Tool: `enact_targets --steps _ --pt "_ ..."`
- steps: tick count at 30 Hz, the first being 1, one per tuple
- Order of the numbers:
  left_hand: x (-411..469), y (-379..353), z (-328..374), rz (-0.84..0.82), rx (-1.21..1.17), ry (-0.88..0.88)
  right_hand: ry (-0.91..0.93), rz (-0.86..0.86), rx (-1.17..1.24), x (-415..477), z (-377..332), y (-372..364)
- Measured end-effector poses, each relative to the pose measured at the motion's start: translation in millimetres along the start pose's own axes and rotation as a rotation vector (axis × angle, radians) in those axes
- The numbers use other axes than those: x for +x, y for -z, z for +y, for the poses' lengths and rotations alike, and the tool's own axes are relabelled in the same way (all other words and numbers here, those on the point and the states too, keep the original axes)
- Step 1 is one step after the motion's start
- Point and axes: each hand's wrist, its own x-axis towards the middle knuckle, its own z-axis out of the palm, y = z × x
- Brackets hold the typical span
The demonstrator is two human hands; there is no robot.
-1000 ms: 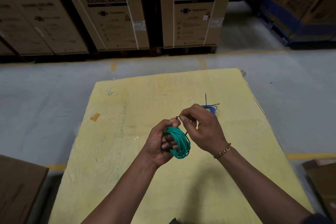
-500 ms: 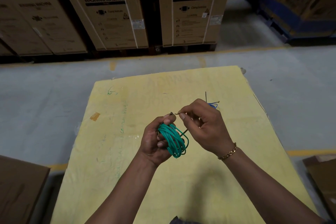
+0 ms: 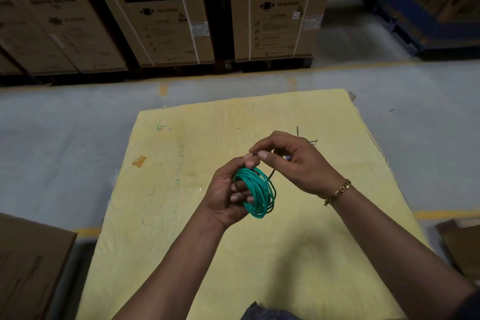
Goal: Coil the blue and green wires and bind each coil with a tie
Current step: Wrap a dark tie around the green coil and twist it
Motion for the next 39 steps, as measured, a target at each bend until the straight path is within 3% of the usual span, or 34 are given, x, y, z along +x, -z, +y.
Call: enact_targets --steps 4,7,12,16,20,24,32,39 --pt "5.4 8.0 3.0 -0.057 0.138 0.053 0.008 0.015 -0.046 -0.1 3.2 3.3" --pt "6.3 9.5 4.4 -0.002 0.257 0.048 0.026 0.037 -0.12 0.4 3.8 6.2" --pt "3.9 4.0 4.5 0.121 0.562 -0.186 0.004 0.002 -0.177 0.2 4.6 8.2" --pt "6.0 0.8 5.7 0.138 0.669 -0.297 -0.073 0.123 0.014 -5.4 2.5 3.6" --pt "6.9 0.6 0.8 0.189 0.674 -0.373 -0.289 0.33 0.462 -8.2 -6.3 -5.5" --pt "5.0 -2.8 -1.6 0.225 0.633 -0.41 -0.44 0.349 0.726 -9.1 -15.0 -7.4" --pt "9.3 -5.3 -6.9 0.39 0.736 -0.565 -0.63 0.219 0.642 -8.6 -24.5 -10.0" --pt "13.6 -4.6 -13.7 0.408 0.822 -0.682 -0.755 0.197 0.629 -0.4 -26.3 -13.8"
